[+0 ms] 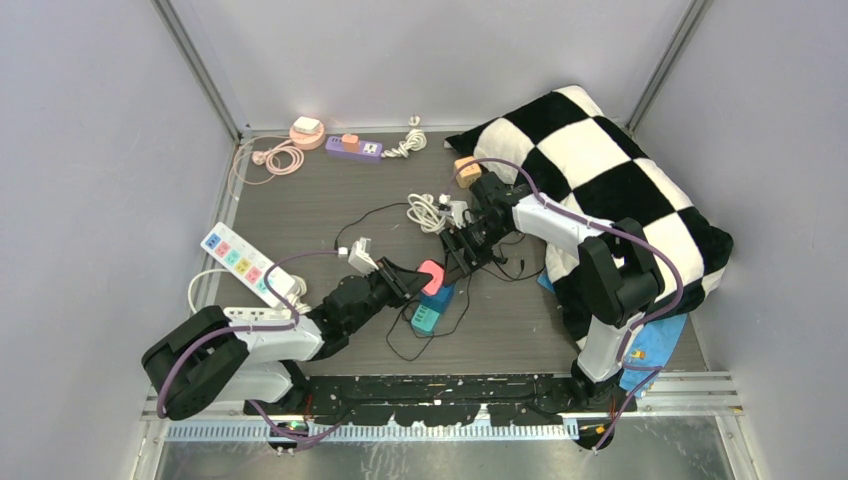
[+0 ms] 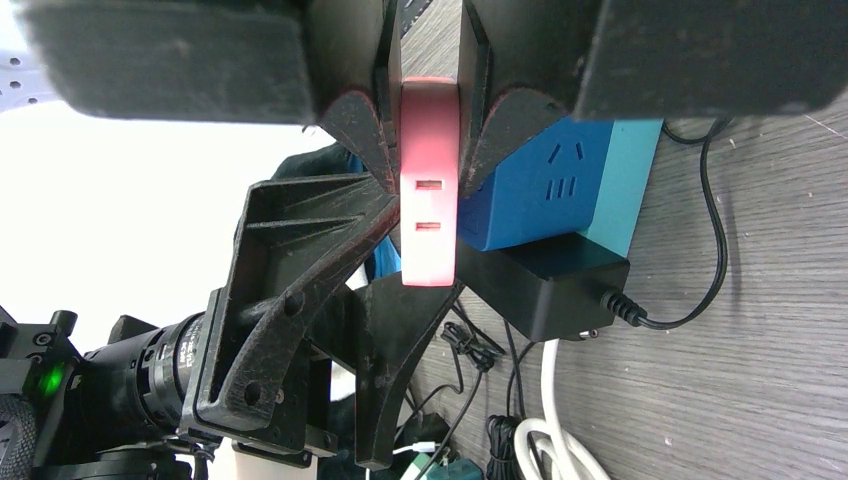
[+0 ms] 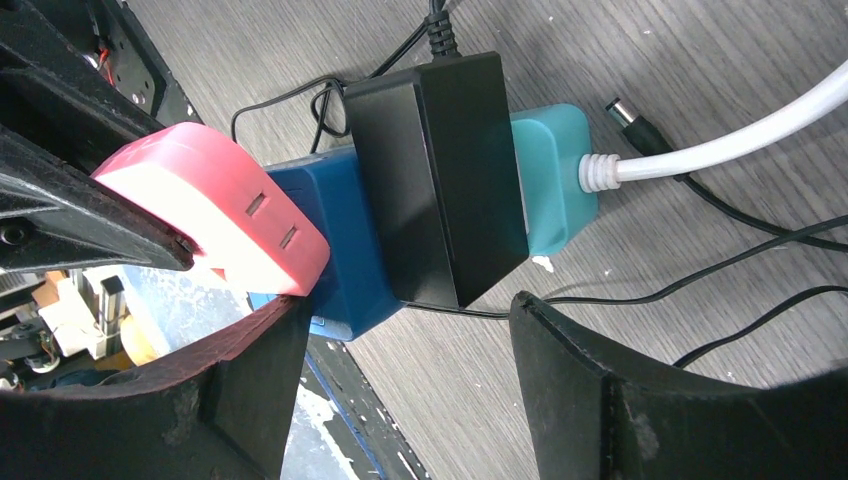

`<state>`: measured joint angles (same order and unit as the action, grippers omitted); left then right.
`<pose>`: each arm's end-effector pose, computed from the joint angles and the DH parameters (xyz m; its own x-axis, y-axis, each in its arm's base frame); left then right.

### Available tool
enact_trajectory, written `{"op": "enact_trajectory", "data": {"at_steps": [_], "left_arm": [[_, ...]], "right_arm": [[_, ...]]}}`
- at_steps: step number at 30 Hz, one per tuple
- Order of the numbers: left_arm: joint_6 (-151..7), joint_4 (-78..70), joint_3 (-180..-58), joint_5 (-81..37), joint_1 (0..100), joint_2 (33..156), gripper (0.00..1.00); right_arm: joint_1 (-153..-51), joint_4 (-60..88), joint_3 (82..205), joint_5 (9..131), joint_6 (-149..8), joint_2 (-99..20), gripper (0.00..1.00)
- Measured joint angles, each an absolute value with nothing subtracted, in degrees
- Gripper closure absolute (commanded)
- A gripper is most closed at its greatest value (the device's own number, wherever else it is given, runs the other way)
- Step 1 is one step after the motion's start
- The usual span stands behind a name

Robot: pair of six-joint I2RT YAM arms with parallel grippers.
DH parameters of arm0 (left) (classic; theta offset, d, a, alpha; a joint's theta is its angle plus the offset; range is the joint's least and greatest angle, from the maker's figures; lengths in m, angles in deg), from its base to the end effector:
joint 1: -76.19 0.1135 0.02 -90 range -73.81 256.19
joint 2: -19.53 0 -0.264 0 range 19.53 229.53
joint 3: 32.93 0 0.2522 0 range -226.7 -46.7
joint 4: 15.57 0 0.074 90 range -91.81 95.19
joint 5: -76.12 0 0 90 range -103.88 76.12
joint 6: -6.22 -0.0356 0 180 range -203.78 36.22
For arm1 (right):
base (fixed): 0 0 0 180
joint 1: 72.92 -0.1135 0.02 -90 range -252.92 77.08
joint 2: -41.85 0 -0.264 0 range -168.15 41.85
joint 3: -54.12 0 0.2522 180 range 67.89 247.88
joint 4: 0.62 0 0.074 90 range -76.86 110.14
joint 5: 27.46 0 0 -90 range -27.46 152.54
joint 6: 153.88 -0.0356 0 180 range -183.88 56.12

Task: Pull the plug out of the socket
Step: Remove the plug from the socket.

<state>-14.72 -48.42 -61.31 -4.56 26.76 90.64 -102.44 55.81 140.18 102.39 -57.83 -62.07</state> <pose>0.1522 -0.1689 0.1734 -0.6430 -0.6660 -0.3780 0.1266 0.3944 -0.9102 0.2942 0.1928 0.1949 -0.7772 -0.5331 -0.3343 -0.6146 0.5293 0.5849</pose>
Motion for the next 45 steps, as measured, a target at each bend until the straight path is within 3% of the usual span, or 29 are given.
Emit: {"op": "enact_trajectory", "data": {"at_steps": [8, 19, 45], "left_arm": [[-15.2, -52.4, -59.2, -5.0, 27.1, 90.9, 1.0], [-9.8, -73.3, -57.2, -7.6, 29.4, 104.9, 1.0], [-13.2, -69.5, -56.6, -7.6, 29.4, 100.7, 1.0]], "right_arm": [[-103.2, 55.5, 140.4, 102.2, -57.9, -62.1, 0.25], [-103.4, 56.2, 140.9, 101.2, -57.7, -62.2, 0.25], [-104.6, 56.2, 140.9, 101.5, -57.9, -62.5, 0.25]]}}
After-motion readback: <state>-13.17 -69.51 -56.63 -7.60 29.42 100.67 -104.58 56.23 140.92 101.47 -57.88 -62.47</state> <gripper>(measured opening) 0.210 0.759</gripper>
